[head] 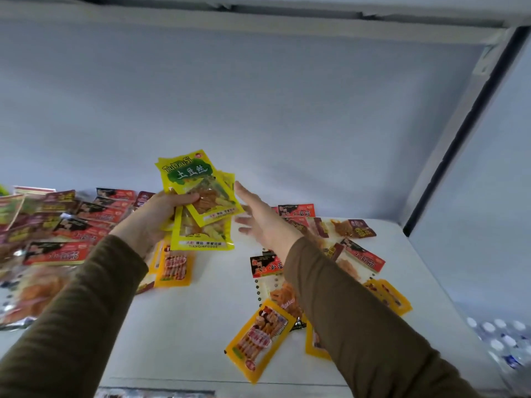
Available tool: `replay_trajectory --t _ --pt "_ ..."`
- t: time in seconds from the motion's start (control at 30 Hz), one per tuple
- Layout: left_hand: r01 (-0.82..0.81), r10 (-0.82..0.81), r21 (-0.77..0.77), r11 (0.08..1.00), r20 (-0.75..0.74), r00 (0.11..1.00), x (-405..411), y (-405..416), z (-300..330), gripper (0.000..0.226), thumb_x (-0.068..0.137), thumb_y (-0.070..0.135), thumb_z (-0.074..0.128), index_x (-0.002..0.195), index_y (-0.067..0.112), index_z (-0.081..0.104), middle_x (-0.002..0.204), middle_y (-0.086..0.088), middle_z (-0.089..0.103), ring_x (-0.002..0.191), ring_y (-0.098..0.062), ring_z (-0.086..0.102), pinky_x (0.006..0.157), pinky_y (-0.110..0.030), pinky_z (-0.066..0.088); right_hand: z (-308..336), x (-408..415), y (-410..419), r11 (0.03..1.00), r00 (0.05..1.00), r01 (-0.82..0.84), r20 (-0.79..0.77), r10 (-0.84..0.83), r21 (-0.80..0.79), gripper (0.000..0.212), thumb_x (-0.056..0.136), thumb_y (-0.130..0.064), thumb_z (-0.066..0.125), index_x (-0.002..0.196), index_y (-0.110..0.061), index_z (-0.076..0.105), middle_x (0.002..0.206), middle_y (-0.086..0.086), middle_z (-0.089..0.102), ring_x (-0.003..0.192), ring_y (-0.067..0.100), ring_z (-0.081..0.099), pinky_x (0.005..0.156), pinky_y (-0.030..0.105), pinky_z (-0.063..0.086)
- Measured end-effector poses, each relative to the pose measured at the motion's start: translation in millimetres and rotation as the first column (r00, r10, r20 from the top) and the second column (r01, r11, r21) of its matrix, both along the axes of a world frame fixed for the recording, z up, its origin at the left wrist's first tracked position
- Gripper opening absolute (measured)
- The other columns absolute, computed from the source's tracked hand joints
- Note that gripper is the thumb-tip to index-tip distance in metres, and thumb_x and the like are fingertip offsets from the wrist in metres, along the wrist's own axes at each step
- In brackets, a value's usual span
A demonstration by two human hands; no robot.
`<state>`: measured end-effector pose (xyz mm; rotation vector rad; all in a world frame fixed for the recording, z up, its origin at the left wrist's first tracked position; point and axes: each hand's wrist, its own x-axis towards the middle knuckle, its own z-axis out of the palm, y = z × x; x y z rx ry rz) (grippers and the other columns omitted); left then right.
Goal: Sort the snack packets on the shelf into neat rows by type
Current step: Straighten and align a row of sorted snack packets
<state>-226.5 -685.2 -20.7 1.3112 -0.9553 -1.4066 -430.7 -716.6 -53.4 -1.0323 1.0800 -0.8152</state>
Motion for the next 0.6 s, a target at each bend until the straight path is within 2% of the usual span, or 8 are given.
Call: replay_trajectory --t 0.1,0.13,0.23,0.3,0.37,0.5,0.53,0.6 --pt "0.045 -0.047 0.045 0.998 0.033 0.998 0.9 -6.3 -18.5 0.033 0.090 0.012 0.069 0.122 0.000 0.067 0.115 -0.028 0.071 0.079 -0.036 0.076 0.083 -0.065 0.058 -17.2 19.3 -0.6 0.994 0.995 -0.070 0.076 0.064 0.079 0.072 0.075 -0.070 0.075 0.131 -0.028 0.061 0.132 0.002 0.064 0.120 0.027 0.062 0.109 0.050 0.045" --pt "0.039 -0.041 0.049 0.998 0.051 0.998 -2.0 -7.9 -24.1 0.042 0.088 0.013 0.072 0.128 0.002 0.063 0.115 -0.029 0.071 0.078 -0.038 0.075 0.081 -0.067 0.057 -23.5 23.6 -2.2 0.996 0.997 -0.038 0.074 0.032 0.086 0.061 0.080 -0.062 0.076 0.127 -0.025 0.063 0.126 0.003 0.068 0.117 0.027 0.064 0.104 0.048 0.050" --pt "-0.113 0.111 0.050 0.992 0.041 0.993 -21.1 -11.4 -39.1 0.071 0.083 0.009 0.081 0.138 0.013 0.037 0.110 -0.023 0.071 0.076 -0.036 0.075 0.059 -0.050 0.062 -40.5 26.9 -6.6 0.984 0.982 0.114 0.136 -0.133 0.140 0.046 0.087 -0.036 0.079 0.123 -0.018 0.057 0.121 0.006 0.067 0.112 0.032 0.068 0.086 0.046 0.061" --pt "-0.177 0.173 0.050 0.983 0.085 0.981 -33.9 -16.6 -50.0 0.081 0.081 0.010 0.085 0.139 0.018 0.028 0.107 -0.015 0.069 0.077 -0.028 0.075 0.053 -0.037 0.060 -52.7 26.9 -9.8 0.965 0.966 0.235 0.080 -0.245 0.116 0.058 0.080 -0.037 0.084 0.126 -0.024 0.051 0.126 0.002 0.061 0.117 0.029 0.063 0.094 0.049 0.057" --pt "-0.151 0.135 0.063 0.987 0.204 0.970 -41.9 -18.5 -56.8 0.087 0.080 0.020 0.087 0.142 0.012 0.027 0.104 -0.009 0.067 0.076 -0.021 0.073 0.053 -0.031 0.057 -59.6 22.4 -9.9 0.942 0.942 0.334 -0.040 -0.333 0.014 0.068 0.078 -0.035 0.083 0.135 -0.022 0.048 0.126 0.000 0.056 0.117 0.023 0.056 0.101 0.044 0.051" --pt "-0.142 0.116 0.044 0.989 0.375 0.920 -40.6 -26.5 -66.7 0.126 0.061 0.053 0.094 0.152 0.009 0.019 0.135 -0.015 0.057 0.117 -0.033 0.063 0.096 -0.046 0.055 -69.2 12.5 -4.8 0.886 0.884 0.456 -0.074 -0.462 -0.082 0.075 0.087 -0.026 0.077 0.150 -0.017 0.037 0.147 0.005 0.050 0.133 0.027 0.050 0.111 0.047 0.043" --pt "-0.150 0.121 0.038 0.988 0.415 0.902 -41.0 -25.5 -66.8 0.120 0.063 0.052 0.093 0.150 0.008 0.023 0.137 -0.014 0.054 0.122 -0.033 0.059 0.099 -0.046 0.052 -71.4 13.9 -3.9 0.875 0.872 0.474 -0.083 -0.482 -0.102 0.078 0.088 -0.027 0.076 0.153 -0.019 0.034 0.150 0.004 0.047 0.137 0.028 0.047 0.113 0.049 0.041" --pt "-0.113 0.083 0.036 0.993 0.464 0.882 -42.5 -24.1 -68.3 0.089 0.077 0.044 0.086 0.142 0.008 0.037 0.132 -0.012 0.059 0.115 -0.028 0.062 0.085 -0.036 0.054 -70.0 18.4 1.6 0.872 0.866 0.460 -0.131 -0.482 -0.166 0.083 0.084 -0.037 0.077 0.153 -0.024 0.034 0.151 -0.001 0.047 0.139 0.025 0.046 0.112 0.048 0.042"
